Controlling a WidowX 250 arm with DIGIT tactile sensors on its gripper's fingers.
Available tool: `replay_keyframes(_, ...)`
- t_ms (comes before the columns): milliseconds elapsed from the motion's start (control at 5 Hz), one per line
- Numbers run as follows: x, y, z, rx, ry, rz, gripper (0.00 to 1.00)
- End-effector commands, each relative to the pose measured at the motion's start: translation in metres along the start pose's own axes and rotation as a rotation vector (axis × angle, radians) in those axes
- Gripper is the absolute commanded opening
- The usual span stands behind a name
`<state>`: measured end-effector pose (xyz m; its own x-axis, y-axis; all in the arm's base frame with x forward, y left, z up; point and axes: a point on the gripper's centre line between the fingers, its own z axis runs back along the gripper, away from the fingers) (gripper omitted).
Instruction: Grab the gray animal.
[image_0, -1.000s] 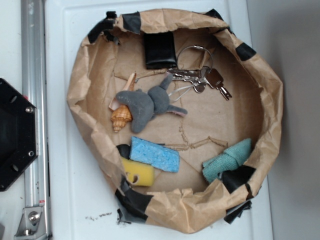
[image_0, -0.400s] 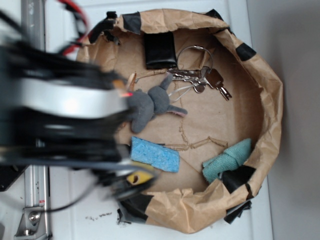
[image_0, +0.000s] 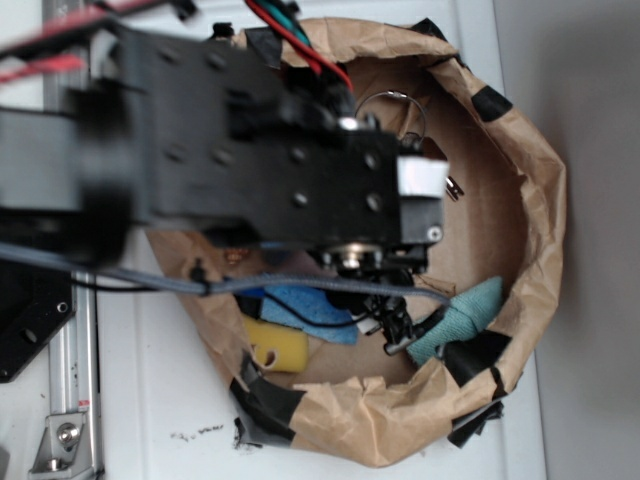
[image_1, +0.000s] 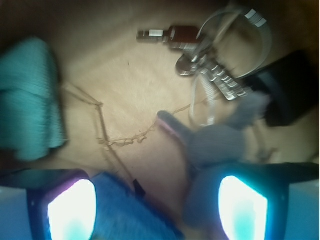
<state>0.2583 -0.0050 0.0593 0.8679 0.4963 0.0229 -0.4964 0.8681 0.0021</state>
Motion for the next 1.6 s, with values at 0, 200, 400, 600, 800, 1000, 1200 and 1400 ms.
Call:
replay_keyframes(0,-0.002,0.038,-0.031,0.082,-0.036,-0.053,1.00)
replay_keyframes(200,-0.001,0.043,-0.048,0.105,0.007,-0.112,0.00)
replay_keyframes(400,-0.002,0.048,-0.040,0.124,-0.010,-0.128,0.00)
replay_keyframes(600,-0.005,0.056,-0.026,0.110,-0.031,-0.112,0.00)
replay_keyframes(800,-0.009,0.061,-0.006,0.087,-0.048,-0.117,0.00)
replay_keyframes(1000,-0.008,0.055,0.015,0.067,-0.087,-0.134,0.00)
replay_keyframes(1200,-0.010,0.047,0.054,0.001,-0.155,-0.152,0.00)
replay_keyframes(1400,-0.010,0.041,0.083,-0.043,-0.199,-0.170,0.00)
